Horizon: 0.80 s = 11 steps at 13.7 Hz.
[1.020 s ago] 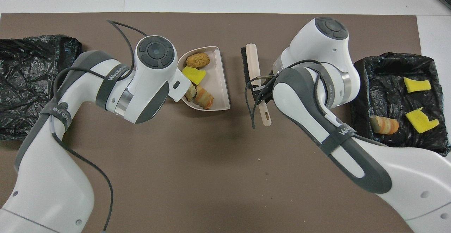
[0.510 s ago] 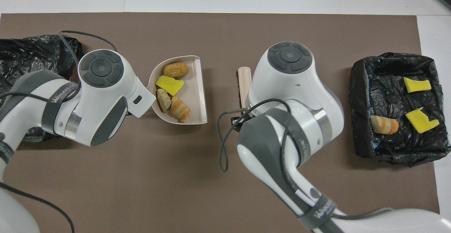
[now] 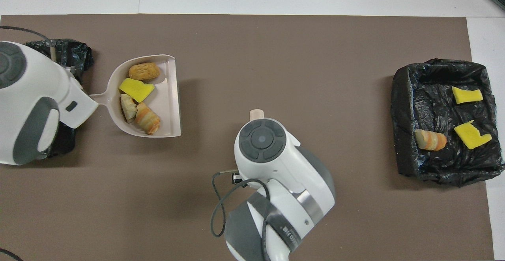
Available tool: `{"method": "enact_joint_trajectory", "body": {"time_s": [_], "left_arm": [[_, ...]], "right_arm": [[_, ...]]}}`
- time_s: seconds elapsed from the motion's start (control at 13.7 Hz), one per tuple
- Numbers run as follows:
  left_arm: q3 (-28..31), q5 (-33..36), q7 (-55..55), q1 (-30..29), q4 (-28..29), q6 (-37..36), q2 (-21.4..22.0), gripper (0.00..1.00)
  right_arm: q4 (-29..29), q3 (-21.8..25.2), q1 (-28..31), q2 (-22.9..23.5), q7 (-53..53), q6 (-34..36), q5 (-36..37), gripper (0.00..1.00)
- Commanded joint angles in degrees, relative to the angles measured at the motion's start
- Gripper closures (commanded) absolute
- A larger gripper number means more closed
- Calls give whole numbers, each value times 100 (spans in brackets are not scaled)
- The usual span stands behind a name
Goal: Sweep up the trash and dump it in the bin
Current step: 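Carry the dustpan with the left gripper while the right gripper lowers the brush, then tip the dustpan with the left gripper while the right gripper drops the brush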
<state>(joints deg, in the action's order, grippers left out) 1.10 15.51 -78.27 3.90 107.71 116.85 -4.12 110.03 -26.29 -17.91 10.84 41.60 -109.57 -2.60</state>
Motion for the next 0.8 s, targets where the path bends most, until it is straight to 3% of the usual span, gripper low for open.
{"method": "enact_joint_trajectory", "body": {"time_s": [0.0, 0.29, 0.36, 0.44, 0.51, 0.73], "left_arm": [[-74, -22, -573, -598, -284, 48, -36, 100], [-66, -461, -1513, -1407, -1329, -153, -624, 100], [-66, -453, -1794, -1592, -1567, -198, -747, 100], [-66, -409, -2127, -1768, -1726, -207, -844, 100], [-66, -435, -2435, -1987, -1797, -198, -897, 100], [-48, -182, -3288, -2349, -2183, -76, -1143, 100]], "right_arm": [[598, 10, -151, -126, 200, -696, -4, 100], [984, 10, -449, -82, 348, -1038, 5, 100], [1029, 10, -441, -73, 323, -1092, 5, 89], [1003, 19, -432, -73, 323, -997, 14, 30], [925, 27, -450, -73, 331, -839, 110, 0], [460, 45, -363, -108, 262, -190, 119, 0]]}}
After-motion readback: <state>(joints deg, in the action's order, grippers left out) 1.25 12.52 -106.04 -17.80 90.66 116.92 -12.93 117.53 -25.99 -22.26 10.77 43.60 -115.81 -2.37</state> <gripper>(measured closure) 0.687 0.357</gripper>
